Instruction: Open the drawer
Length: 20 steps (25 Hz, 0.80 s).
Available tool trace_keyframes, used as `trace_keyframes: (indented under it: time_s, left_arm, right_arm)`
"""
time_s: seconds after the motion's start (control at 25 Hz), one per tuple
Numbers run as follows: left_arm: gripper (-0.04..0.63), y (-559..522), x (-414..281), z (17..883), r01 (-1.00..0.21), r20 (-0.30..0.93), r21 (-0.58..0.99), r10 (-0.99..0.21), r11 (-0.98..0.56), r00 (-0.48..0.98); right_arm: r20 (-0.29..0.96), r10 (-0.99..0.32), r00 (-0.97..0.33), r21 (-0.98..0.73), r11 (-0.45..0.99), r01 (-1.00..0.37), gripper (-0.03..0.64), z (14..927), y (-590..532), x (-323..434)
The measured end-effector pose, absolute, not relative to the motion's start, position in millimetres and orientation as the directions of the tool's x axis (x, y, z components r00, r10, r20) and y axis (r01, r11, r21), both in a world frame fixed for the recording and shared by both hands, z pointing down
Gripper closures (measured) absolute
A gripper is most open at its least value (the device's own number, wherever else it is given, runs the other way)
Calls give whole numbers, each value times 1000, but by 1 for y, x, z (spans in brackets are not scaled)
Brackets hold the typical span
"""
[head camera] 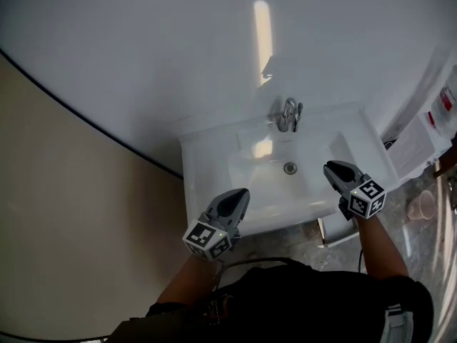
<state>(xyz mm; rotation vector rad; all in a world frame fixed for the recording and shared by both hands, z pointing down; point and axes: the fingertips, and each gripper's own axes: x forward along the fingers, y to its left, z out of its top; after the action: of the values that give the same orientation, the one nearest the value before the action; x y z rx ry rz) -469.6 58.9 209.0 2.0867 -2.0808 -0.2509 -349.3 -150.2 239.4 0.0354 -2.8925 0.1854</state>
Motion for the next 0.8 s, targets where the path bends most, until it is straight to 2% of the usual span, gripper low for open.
trace_keyframes:
  time_s: [0.4, 0.8]
  left_arm:
    - [595, 101, -548, 177, -953, 6, 303, -1000, 10, -9]
    - [595, 121, -589, 140, -967, -8, 240, -996, 88, -93]
  right_arm:
    - [253, 4, -968, -82, 996, -18, 558, 190, -111, -423]
    - [216, 9, -976, -90, 996, -11, 558, 160, -132, -452]
